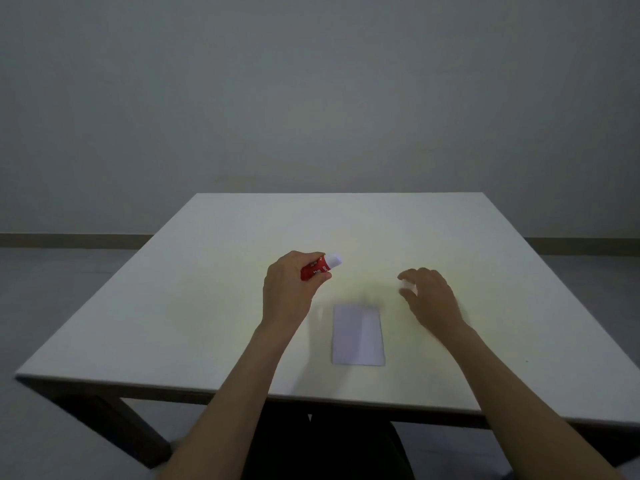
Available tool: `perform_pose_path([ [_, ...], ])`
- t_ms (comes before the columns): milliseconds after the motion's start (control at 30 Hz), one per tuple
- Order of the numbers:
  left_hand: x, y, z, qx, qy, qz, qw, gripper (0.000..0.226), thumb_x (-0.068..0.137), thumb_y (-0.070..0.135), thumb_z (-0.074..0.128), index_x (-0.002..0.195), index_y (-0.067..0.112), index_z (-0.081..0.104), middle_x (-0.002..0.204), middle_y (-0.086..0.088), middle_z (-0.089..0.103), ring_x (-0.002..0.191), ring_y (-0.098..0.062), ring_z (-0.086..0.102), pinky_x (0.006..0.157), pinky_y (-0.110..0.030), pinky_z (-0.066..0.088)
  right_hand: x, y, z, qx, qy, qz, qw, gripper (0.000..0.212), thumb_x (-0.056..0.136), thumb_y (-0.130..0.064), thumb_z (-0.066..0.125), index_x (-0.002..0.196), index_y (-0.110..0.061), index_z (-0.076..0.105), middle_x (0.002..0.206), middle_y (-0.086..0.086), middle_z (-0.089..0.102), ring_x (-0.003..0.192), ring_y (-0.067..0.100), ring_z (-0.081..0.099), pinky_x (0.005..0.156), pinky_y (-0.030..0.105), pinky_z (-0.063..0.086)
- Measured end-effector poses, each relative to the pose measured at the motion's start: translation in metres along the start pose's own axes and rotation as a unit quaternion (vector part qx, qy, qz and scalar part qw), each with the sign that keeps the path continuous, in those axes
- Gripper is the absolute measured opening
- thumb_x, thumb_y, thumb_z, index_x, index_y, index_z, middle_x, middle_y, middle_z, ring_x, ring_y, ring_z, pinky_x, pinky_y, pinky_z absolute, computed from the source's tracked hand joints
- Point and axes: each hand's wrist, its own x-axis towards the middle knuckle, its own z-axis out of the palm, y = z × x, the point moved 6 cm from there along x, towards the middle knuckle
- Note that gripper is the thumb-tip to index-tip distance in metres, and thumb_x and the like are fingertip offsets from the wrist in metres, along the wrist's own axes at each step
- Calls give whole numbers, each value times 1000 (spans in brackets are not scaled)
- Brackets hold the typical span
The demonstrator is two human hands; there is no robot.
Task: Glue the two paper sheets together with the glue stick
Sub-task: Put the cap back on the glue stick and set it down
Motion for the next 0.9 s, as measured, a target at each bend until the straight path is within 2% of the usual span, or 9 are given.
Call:
perform_pose_path([
  [33, 0, 1, 1, 4, -2, 3, 1000, 21, 75, 18, 74, 96, 20, 73, 86, -3, 71, 81, -22, 63, 76, -41, 52, -1, -9, -5, 121, 8, 11, 993, 21, 86, -10, 62, 107, -10, 66, 99, 9, 70, 85, 22, 62, 76, 26, 45],
  [100, -1, 1, 2, 8, -7, 2, 1000, 19, 75, 18, 74, 94, 20, 73, 86, -2, 71, 81, -22, 63, 76, -43, 52, -4, -34, -13, 355, -22, 33, 934, 21, 82, -5, 67, 102, -11, 68, 87, 4, 72, 71, 14, 68, 65, 21, 51],
  [200, -3, 2, 4, 5, -23, -13, 1000, 21, 74, 21, 75, 95, 22, 73, 88, 0, 72, 81, -20, 64, 76, -43, 52, -6, -67, -22, 463, -61, 14, 884, 25, 81, -3, 67, 104, -12, 67, 89, 5, 74, 78, 15, 73, 66, 20, 57],
  [467, -5, 8, 6, 54, -52, 5, 997, 29, 75, 21, 76, 103, 23, 72, 94, 0, 73, 84, -21, 63, 75, -41, 53, -5, -88, -30, 391, -63, -37, 918, 24, 80, -3, 69, 101, -13, 69, 90, 8, 74, 70, 16, 71, 71, 22, 57],
  [567, -6, 13, 7, 76, -72, 23, 994, 27, 75, 23, 74, 101, 25, 72, 93, 0, 73, 84, -21, 63, 73, -40, 52, -3, -91, -29, 346, -71, -67, 933, 23, 80, -4, 68, 102, -13, 70, 81, 3, 73, 59, 2, 68, 66, 12, 54],
  [667, -6, 17, 7, 92, -71, 35, 993, 23, 75, 27, 74, 97, 27, 72, 88, 2, 72, 80, -20, 62, 69, -37, 50, -4, -98, -28, 313, -84, -80, 943, 10, 86, -17, 64, 90, -9, 69, 69, 4, 70, 50, 2, 64, 55, 16, 52],
  [800, -8, 19, 8, 98, -73, 29, 992, 27, 73, 29, 76, 100, 29, 72, 90, 5, 72, 82, -18, 62, 68, -32, 47, -4, -96, -28, 157, -31, -32, 987, 58, 93, -48, 40, 60, -6, 63, 49, 1, 59, 48, 20, 56, 60, 33, 48],
  [833, -9, 19, 8, 97, -72, 25, 992, 28, 73, 29, 76, 100, 29, 72, 91, 5, 73, 82, -18, 63, 69, -32, 47, -5, -96, -28, 144, -27, -36, 989, 55, 93, -48, 40, 64, -9, 64, 52, -1, 59, 52, 22, 57, 64, 36, 49],
  [900, -7, 17, 5, 85, -62, 12, 994, 27, 72, 30, 76, 99, 29, 72, 91, 6, 73, 83, -18, 63, 69, -32, 48, -7, -100, -30, 213, -55, -72, 973, 26, 91, -41, 50, 93, -21, 66, 72, -7, 62, 64, 22, 61, 67, 35, 52],
])
